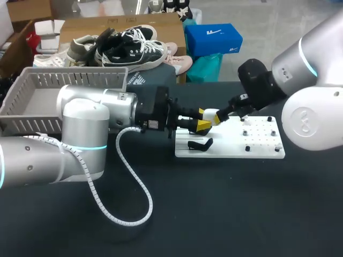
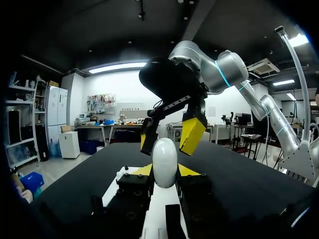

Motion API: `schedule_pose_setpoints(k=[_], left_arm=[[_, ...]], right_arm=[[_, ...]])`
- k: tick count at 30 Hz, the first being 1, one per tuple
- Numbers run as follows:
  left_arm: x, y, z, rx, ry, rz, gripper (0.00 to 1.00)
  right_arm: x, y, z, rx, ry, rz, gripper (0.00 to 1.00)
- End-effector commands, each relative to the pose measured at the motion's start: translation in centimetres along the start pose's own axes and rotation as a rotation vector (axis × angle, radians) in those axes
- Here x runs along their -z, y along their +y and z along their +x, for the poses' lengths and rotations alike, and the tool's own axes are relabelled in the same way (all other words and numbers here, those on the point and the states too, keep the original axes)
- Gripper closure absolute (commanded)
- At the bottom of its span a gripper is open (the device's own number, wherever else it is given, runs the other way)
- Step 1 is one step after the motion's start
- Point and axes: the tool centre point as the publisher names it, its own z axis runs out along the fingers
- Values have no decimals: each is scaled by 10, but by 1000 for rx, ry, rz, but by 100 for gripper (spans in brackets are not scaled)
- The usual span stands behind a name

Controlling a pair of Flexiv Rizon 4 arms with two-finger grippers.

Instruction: Pick up each earbud case from the left stands, insert the matching earbuds, close the lid, and place the case in the box.

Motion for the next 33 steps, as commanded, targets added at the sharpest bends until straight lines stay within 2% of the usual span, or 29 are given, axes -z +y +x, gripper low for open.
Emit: schedule_pose_setpoints(k=[1,19,33], left_arm=[[-1,0,1,-1,-1,-4,100],[-1,0,1,-1,-1,-4,100],[-1,0,1,-1,-1,-4,100]], right_arm=[[-2,1,-3,-1,6,8,0],[-7,-2,-3,-9,19,17,0],[1,1,-10,-11,-1,24,0]])
